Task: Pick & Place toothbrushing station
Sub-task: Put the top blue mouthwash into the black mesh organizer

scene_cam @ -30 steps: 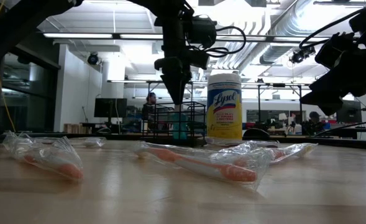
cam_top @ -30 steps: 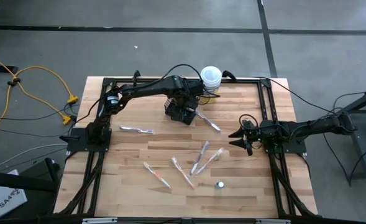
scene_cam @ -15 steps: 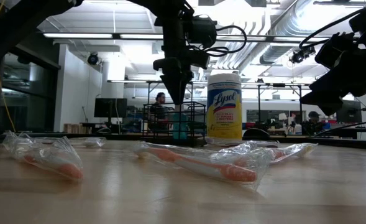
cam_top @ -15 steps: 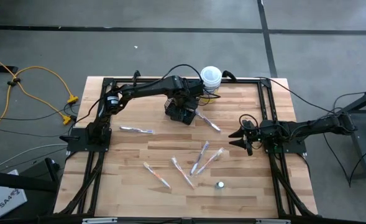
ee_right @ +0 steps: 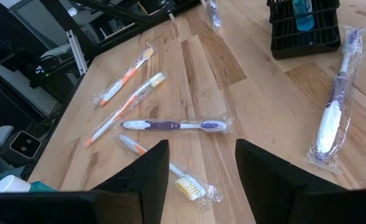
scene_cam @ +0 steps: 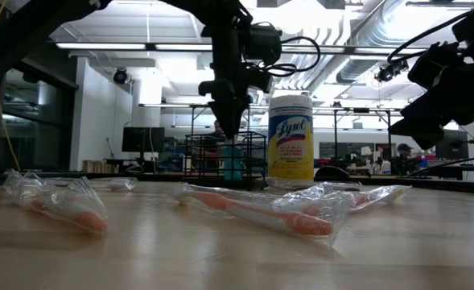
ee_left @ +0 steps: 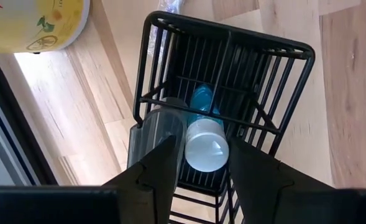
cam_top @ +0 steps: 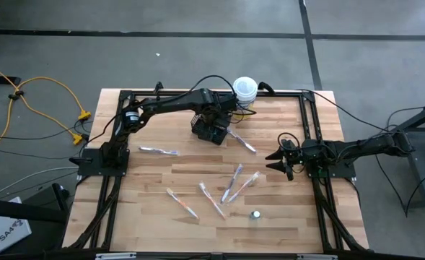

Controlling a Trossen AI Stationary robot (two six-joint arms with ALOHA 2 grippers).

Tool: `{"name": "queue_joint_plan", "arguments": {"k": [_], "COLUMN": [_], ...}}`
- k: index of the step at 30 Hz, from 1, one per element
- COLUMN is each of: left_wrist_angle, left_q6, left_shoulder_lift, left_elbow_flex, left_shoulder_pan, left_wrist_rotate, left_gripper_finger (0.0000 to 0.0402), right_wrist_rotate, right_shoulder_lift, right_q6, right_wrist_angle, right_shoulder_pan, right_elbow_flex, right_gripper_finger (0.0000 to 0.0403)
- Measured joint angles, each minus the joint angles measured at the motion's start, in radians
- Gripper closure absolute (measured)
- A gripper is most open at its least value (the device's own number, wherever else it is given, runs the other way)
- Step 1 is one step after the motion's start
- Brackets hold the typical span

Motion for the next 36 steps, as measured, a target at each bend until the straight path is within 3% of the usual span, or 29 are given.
{"name": "queue_joint_plan", "arguments": {"k": [16, 36], "left_wrist_angle": [-0.004, -0.034], "left_q6": [-0.004, 0.001], "left_shoulder_lift": [-0.002, -0.003], "left_elbow_flex": [0.001, 0.002], "left_shoulder_pan": [0.000, -0.010], "left_wrist_rotate": [-0.003, -0.004], "left_gripper_finger": [0.0307, 0.0311], "right_wrist_rotate": [0.000, 0.000], "right_shoulder_lift": [0.000, 0.000], "right_q6": [0.000, 0.000], "right_wrist_angle": [0.000, 0.000], "right_shoulder_pan": [0.000, 0.000], "right_elbow_flex": [0.000, 0.000], "right_gripper_finger": [0.0227, 0.0227]}}
